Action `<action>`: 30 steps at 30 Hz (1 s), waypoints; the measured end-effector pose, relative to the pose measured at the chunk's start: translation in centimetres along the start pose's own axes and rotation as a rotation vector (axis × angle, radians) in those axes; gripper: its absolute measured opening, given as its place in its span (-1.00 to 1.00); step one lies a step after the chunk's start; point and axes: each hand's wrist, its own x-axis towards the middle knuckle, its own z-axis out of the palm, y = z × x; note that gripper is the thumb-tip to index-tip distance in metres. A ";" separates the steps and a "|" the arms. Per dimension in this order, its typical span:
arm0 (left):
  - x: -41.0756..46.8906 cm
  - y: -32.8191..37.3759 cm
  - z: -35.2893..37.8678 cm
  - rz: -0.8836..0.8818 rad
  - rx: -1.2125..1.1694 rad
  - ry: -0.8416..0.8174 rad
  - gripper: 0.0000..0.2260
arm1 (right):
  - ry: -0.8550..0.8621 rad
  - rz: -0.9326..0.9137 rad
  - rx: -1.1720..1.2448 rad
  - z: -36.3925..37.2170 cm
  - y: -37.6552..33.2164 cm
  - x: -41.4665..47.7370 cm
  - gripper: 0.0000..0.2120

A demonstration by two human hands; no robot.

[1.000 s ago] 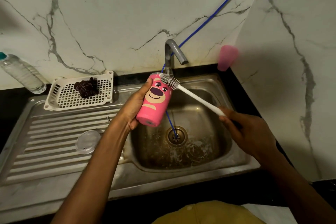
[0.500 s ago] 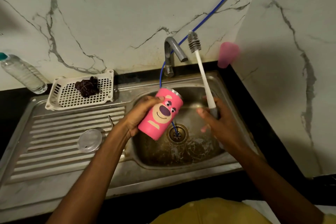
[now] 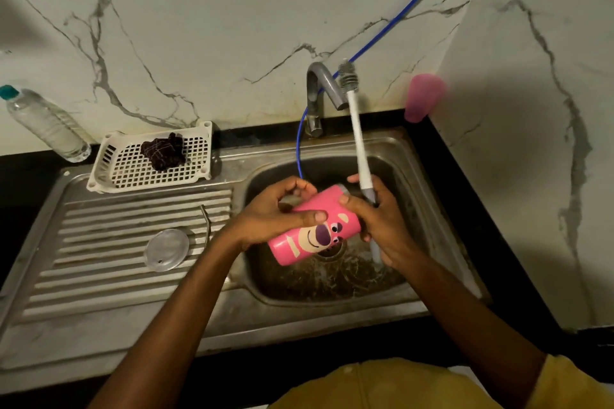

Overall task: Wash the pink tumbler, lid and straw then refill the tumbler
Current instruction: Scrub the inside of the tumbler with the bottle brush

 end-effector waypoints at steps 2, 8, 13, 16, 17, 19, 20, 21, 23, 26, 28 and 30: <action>-0.9 -0.8 0.5 0.209 0.116 0.148 -0.37 | 0.077 0.022 0.070 -0.7 0.4 0.5 -0.73; -1.6 -2.8 1.6 0.553 0.765 0.302 -0.28 | 0.102 0.023 0.172 -2.5 1.4 1.6 -0.40; -1.3 -2.9 1.4 0.680 0.896 0.354 -0.35 | 0.111 0.022 0.102 -2.2 0.7 1.8 -0.53; -1.0 -3.1 0.5 0.690 0.961 0.403 -0.37 | 0.232 -0.160 -0.264 -2.5 0.1 1.0 -0.78; -0.8 -3.1 0.0 0.671 0.970 0.420 -0.36 | 0.288 -0.257 -0.405 -2.9 0.0 0.5 -0.81; -0.6 -3.1 -1.0 0.622 0.973 0.467 -0.35 | 0.360 -0.386 -0.670 -3.6 0.1 -0.8 -0.75; -0.5 -3.1 -1.5 0.605 0.972 0.499 -0.36 | 0.361 -0.406 -0.757 -3.9 0.3 -1.7 -0.71; -0.4 -3.0 -2.0 0.593 0.968 0.534 -0.36 | 0.338 -0.403 -0.807 -3.9 0.4 -2.6 -0.69; -0.1 -2.9 -2.8 0.565 0.951 0.600 -0.36 | 0.272 -0.399 -0.899 -3.8 1.2 -4.7 -0.68; 0.2 -2.6 -3.5 0.493 0.911 0.676 -0.31 | 0.172 -0.428 -1.004 -3.7 2.7 -6.6 -0.64; 0.3 -2.3 -3.7 0.482 0.879 0.705 -0.31 | 0.120 -0.417 -1.045 -3.6 3.3 -6.9 -0.61; 0.3 -1.9 -3.7 0.470 0.859 0.726 -0.31 | 0.100 -0.432 -1.075 -3.3 3.5 -6.8 -0.58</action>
